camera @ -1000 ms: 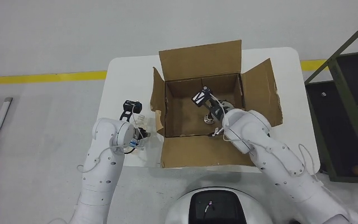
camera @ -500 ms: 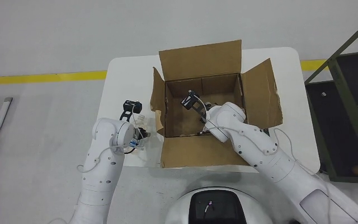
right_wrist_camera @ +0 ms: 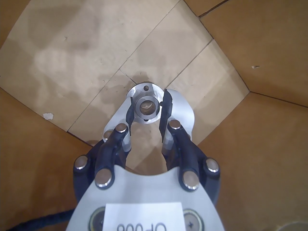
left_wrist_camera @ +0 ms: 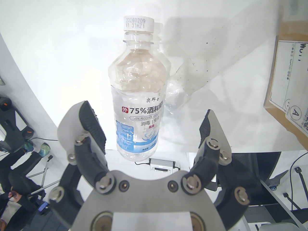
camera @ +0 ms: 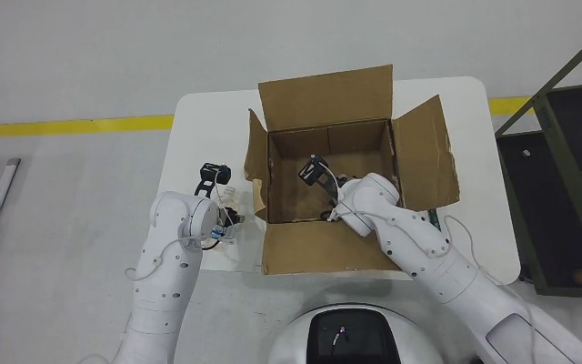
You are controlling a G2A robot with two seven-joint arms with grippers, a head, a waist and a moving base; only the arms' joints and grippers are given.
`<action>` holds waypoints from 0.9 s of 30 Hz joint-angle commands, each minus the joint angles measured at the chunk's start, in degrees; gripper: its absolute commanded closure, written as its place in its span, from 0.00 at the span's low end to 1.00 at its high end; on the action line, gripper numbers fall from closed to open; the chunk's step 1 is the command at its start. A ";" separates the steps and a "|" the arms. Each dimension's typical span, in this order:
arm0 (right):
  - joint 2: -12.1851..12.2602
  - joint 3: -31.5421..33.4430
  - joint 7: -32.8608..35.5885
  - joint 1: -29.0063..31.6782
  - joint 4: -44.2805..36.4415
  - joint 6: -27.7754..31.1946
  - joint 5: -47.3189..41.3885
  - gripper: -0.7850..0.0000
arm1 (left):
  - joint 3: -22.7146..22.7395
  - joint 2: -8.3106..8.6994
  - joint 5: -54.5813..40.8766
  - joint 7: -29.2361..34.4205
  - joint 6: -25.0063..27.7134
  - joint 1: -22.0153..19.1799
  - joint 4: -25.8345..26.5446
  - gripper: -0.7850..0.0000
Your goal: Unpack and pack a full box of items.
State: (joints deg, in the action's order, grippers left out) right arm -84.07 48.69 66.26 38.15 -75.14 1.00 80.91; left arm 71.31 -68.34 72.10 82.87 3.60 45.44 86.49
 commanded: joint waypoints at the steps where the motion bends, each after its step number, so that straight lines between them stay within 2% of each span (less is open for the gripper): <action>1: -0.10 -0.01 -0.14 -0.01 0.40 0.29 0.14 0.64 | 0.00 0.00 0.00 0.00 0.00 0.00 0.00 0.00; 10: -0.73 -0.03 -0.18 -0.11 1.93 0.94 0.45 0.63 | 0.00 0.00 0.00 0.00 0.00 0.00 0.00 0.00; 21: -1.56 -0.06 -0.45 -0.67 3.34 1.39 0.95 0.72 | 0.00 0.00 0.00 0.00 0.00 0.00 0.00 0.00; 25: -1.78 0.10 -0.21 -0.76 3.57 1.39 1.37 0.81 | 0.00 0.00 0.00 0.00 0.00 0.00 0.00 0.00; 26: -1.82 0.12 -0.21 -0.71 3.68 1.38 1.53 0.91 | 0.00 0.00 0.00 0.00 0.00 0.00 0.00 0.00; 27: -1.87 0.18 -0.20 -0.66 3.77 1.39 1.57 0.96 | 0.00 0.00 0.00 0.00 0.00 0.00 0.00 0.00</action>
State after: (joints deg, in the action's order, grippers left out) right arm -85.91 48.83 66.07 37.44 -71.44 2.40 82.43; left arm 71.31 -68.34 72.10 82.87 3.60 45.44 86.49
